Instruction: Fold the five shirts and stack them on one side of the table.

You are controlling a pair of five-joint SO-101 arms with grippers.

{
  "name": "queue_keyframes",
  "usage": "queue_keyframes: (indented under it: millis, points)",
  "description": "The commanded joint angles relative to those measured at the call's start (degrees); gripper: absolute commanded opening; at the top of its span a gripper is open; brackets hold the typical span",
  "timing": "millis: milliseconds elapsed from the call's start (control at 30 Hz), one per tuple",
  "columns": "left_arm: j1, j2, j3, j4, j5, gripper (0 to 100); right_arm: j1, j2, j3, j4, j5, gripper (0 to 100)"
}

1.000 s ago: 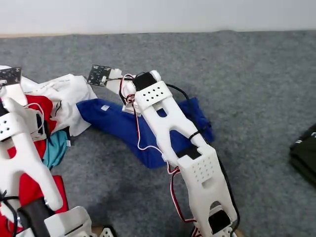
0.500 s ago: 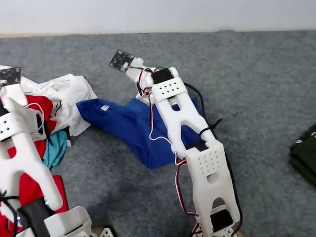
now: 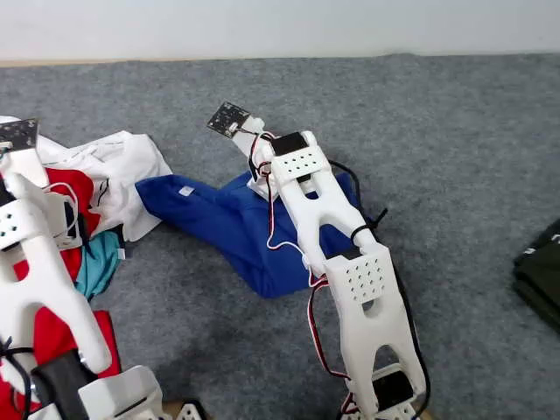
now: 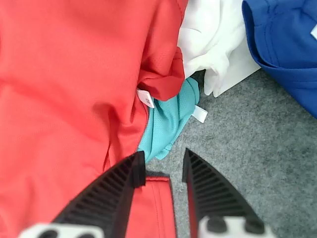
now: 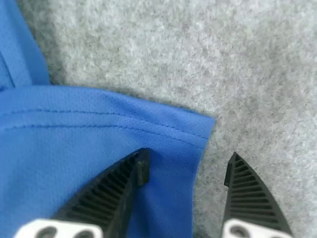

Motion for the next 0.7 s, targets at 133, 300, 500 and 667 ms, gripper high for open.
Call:
queue_keyframes:
  millis: [133, 300, 500, 667]
  points:
    - [0.0, -0.18, -0.75, -1.05, 0.44, 14, 0.4, -0.48, -5.27, -0.4, -0.35, 5.0]
    - [0.0, -0.18, -0.48, -1.05, 0.44, 14, 1.63, -0.57, -12.57, 1.27, 0.09, 0.8]
    - [0.0, -0.62, -0.57, -1.05, 0.44, 14, 1.98, -0.57, -29.27, 13.41, 3.87, 1.0]
    - [1.14, -0.7, -0.84, -0.7, 0.44, 14, 1.98, -0.22, -42.11, 25.27, 3.87, 1.0]
